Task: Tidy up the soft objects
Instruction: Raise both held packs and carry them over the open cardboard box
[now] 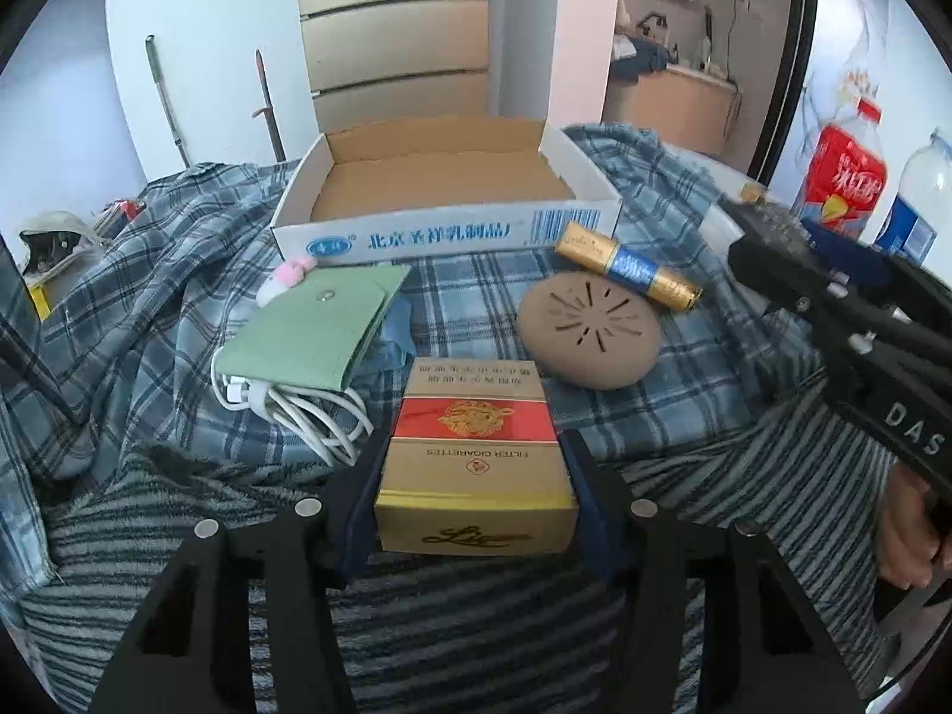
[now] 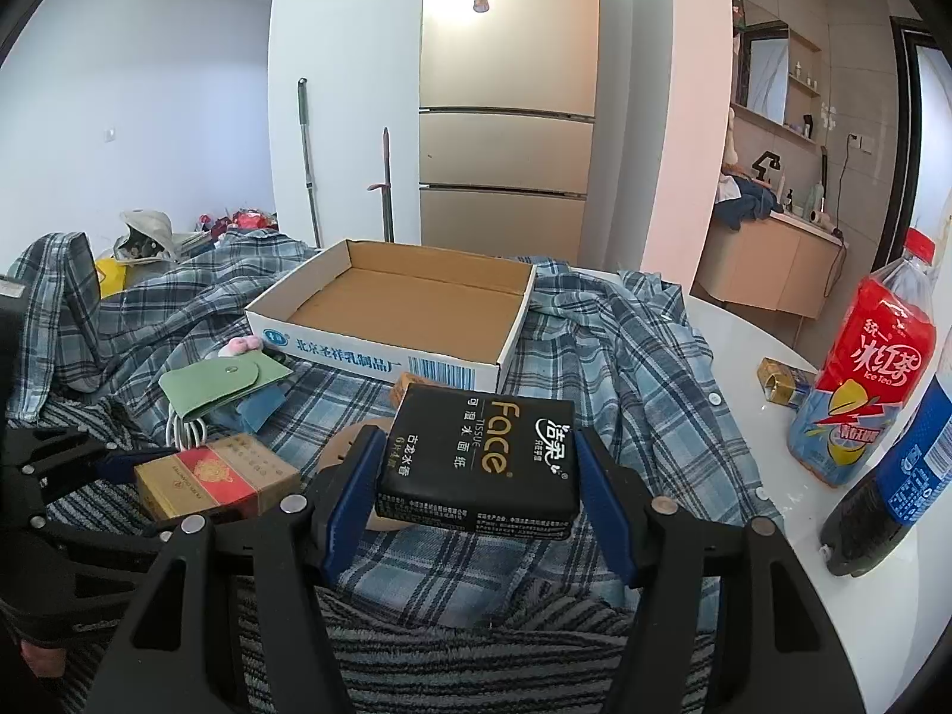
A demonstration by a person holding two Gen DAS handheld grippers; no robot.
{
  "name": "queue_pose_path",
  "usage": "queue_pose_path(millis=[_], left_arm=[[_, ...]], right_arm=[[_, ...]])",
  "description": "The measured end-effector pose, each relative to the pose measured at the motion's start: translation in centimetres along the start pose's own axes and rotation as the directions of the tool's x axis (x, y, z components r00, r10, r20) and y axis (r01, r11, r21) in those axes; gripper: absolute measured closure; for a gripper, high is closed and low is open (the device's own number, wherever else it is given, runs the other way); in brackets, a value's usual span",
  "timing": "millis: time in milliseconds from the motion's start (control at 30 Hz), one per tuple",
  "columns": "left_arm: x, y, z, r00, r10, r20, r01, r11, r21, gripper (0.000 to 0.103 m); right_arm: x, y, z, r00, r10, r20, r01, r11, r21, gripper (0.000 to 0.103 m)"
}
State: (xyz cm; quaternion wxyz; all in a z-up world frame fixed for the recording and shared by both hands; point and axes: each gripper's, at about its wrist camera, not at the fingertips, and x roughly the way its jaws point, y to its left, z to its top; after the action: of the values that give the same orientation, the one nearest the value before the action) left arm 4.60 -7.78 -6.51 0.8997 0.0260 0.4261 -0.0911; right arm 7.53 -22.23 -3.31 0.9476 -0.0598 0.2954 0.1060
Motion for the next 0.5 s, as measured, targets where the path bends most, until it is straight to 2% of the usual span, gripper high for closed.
queue_pose_path(millis=[133, 233, 400, 433, 500], left_arm=[[-1.5, 0.3, -0.6, 0.996, -0.012, 0.085, 0.013, 1.0, -0.006, 0.045], [-3.0, 0.3, -0.9, 0.984, -0.005, 0.179, 0.006, 1.0, -0.006, 0.045], [-5.7, -0.2, -1.3, 0.951, 0.001, 0.309, -0.007, 1.0, 0.02, 0.045], [-6.3, 0.0, -1.2, 0.944, -0.008, 0.329, 0.007, 1.0, 0.005, 0.045], [-8.5, 0.7, -0.7, 0.921, -0.052, 0.387, 0.066, 0.998, -0.024, 0.045]], right_arm=[[0.0, 0.0, 0.0, 1.0, 0.004, 0.001, -0.004, 1.0, 0.001, 0.04], [-0.3, 0.1, 0.0, 1.0, 0.01, 0.014, -0.01, 1.0, -0.002, 0.04], [-1.3, 0.4, -0.1, 0.998, 0.008, 0.068, -0.007, 1.0, -0.018, 0.04], [-1.6, 0.4, 0.0, 0.997, 0.0, 0.074, 0.001, 1.0, -0.013, 0.04], [-2.1, 0.5, 0.6, 0.998, 0.005, 0.063, -0.006, 1.0, 0.009, 0.04]])
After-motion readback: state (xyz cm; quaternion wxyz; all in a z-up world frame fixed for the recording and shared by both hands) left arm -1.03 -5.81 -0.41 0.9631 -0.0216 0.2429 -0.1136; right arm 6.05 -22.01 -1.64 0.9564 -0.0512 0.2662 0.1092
